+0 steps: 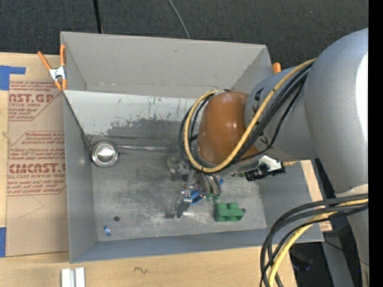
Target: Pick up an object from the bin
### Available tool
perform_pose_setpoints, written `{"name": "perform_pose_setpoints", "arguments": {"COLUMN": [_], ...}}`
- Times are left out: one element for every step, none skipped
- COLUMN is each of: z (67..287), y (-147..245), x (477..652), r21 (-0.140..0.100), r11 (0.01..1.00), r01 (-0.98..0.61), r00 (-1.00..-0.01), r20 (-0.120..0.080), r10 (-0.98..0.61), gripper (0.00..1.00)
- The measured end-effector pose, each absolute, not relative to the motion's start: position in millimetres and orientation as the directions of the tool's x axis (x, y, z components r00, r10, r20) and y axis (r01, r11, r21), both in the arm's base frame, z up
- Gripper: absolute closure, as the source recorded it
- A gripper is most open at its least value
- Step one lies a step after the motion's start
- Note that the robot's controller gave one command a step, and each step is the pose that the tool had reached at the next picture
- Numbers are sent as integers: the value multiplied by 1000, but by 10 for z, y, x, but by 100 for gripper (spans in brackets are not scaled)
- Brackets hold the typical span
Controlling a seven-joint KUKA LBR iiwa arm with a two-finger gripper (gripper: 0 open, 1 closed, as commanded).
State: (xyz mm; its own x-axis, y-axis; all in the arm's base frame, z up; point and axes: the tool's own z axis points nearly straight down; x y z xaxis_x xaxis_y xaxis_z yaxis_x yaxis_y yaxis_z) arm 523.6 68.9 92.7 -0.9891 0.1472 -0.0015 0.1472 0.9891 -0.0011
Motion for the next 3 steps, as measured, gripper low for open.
{"name": "perform_pose_setpoints", "arguments": {"z": [725, 734, 2012], "y": [-204, -183, 83], "x": [5249, 5234, 5391], "r21": [3, 2, 1], "r11": [996, 996, 999], "r01": [88, 84, 37], "r00": [-996, -996, -999], "r20": [-8, 1, -10], "r10": [88, 84, 37], "gripper": [0, 100, 100]}}
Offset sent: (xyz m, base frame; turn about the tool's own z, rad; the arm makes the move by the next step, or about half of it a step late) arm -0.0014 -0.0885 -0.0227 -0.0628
